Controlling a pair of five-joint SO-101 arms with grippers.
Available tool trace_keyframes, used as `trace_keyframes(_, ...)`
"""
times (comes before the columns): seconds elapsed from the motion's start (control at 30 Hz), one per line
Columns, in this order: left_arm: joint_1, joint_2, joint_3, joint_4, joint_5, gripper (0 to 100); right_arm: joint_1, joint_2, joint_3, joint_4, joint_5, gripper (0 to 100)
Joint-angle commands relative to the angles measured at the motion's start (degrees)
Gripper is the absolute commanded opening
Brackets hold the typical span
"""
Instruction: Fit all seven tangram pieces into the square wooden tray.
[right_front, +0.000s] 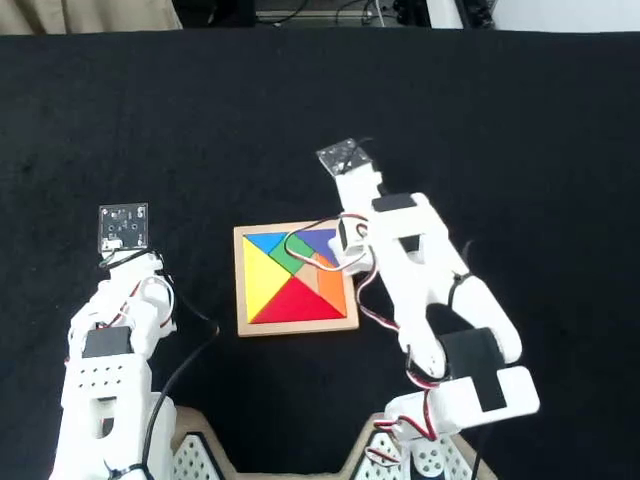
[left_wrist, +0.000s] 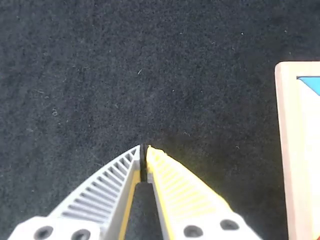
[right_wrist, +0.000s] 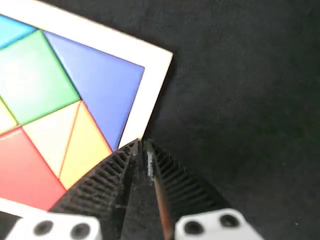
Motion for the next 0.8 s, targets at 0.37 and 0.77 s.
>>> trace_keyframes(0.37,0.7,-0.8,-0.6,-1.0,-0.1,3,-1.4,-3.0,2.3,1.8,-0.5,1.1)
trace_keyframes(0.77,0.7,-0.8,-0.7,-1.0,0.2,3,-2.4,-6.1,3.5,2.0,-0.8,1.1)
